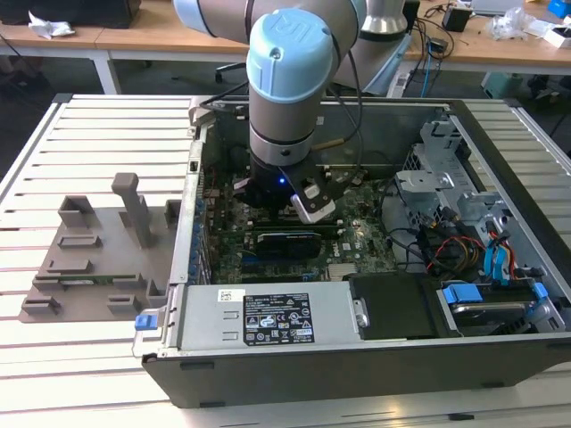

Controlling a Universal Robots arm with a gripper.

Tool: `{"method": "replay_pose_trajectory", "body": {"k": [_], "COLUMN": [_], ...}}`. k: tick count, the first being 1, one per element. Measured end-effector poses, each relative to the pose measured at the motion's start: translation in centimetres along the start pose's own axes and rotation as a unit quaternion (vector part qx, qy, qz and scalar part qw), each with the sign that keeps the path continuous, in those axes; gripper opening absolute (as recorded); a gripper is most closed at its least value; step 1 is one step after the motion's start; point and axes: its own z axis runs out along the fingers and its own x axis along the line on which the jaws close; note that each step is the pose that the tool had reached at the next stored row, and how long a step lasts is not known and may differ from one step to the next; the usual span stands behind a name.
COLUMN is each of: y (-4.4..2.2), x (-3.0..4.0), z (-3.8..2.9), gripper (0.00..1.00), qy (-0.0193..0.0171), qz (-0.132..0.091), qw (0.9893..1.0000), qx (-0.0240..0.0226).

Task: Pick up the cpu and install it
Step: 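Install the second cpu locking lever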

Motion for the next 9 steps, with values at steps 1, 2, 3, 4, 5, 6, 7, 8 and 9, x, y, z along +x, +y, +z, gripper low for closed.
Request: {"method": "replay_pose_trajectory", "body": {"k": [1,2,3,4,5,6,7,8,9], "y": [0.06,0.17,0.29,0.37,0.52,0.70,0.82,1.02,1.33], "x": [-0.01,-0.04,-0.09,-0.13,-0.22,-0.31,-0.38,-0.48,-0.65], "z": [-0.06,-0.11,-0.17,-0.21,-0.33,-0.47,-0.51,-0.51,-0.45], "gripper": [0.11,0.11,0.11,0.11,0.11,0.11,0.11,0.11,0.11], "qy": [0.0000,0.0000,0.0001,0.0001,0.0001,0.0003,0.0004,0.0006,0.0010], "qz": [0.000,0.000,0.000,0.000,0.000,0.000,0.000,0.000,0.000], "qw": [1.0000,1.0000,1.0000,1.0000,1.0000,1.0000,1.0000,0.9999,0.9998], "qx": [0.0001,0.0004,0.0008,0.0010,0.0022,0.0052,0.0073,0.0109,0.0178]}}
